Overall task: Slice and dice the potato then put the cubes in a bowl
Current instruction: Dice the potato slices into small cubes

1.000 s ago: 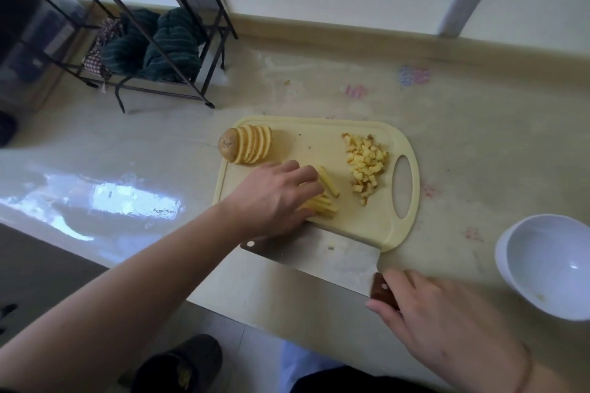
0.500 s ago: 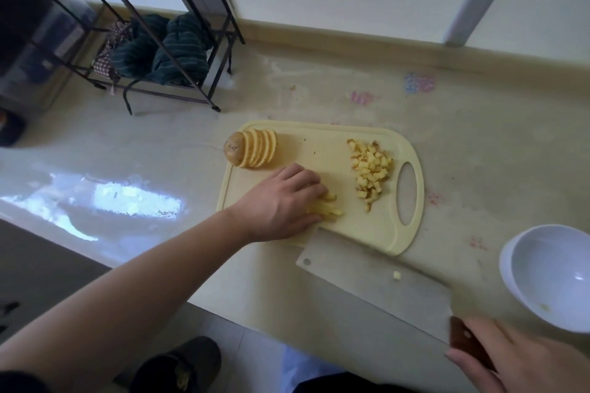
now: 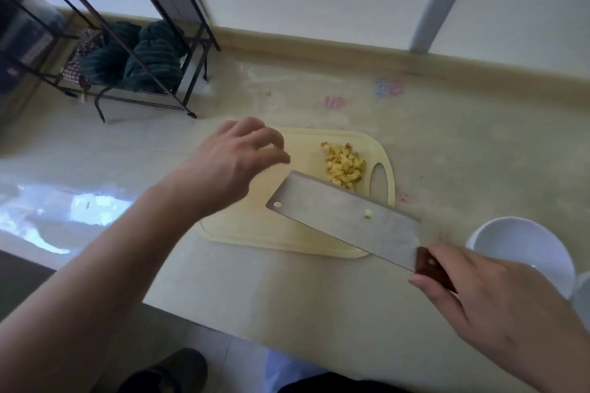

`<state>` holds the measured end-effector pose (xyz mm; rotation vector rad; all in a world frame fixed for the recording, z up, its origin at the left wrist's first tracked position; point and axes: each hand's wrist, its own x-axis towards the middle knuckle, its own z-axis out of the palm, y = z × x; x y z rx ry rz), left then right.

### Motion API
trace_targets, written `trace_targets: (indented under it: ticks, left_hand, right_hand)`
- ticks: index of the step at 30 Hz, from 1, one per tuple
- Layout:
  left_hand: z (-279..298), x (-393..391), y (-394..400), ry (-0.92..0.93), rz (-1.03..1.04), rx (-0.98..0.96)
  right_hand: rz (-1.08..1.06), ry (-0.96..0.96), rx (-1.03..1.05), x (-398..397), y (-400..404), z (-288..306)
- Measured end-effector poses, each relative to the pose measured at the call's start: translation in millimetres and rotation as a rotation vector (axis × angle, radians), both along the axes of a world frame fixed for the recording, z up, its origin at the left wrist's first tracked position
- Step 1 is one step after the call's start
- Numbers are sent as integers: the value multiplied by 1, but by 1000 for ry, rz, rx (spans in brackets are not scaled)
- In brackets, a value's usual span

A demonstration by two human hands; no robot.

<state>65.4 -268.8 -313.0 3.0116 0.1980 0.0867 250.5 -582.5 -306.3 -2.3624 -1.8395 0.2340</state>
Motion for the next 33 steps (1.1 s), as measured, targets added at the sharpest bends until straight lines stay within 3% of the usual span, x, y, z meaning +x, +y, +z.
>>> trace_targets:
  ticks: [2,5,9,12,20,25,29,33]
  left_hand:
    - [12,5,7,-10,31,10]
    - [22,28,-19,-145,89,-190]
    - [-3,65,-53,184,60,-133]
    - [-22,74,-52,262,36,-159]
    - [-50,95,-41,139,148,4]
    - [-51,88,-13,-274,100,-190]
    - [-47,50,2,-228,73,-229]
    - [-57,7,0,-235,28,-222]
  right_hand:
    - [-1,-24,-8,7,2,3]
    - [13,-47,-33,10,4,1]
    - [40,-72,-53,6,10,-6]
    - [53,-101,-59,4,16,-9]
    - [80,-98,-65,2,19,-7]
    - [73,-23,-46,-2,9,-5]
    - [-24,143,-24,-8,-8,-2]
    - [-309,362,-213,-13,-25,13]
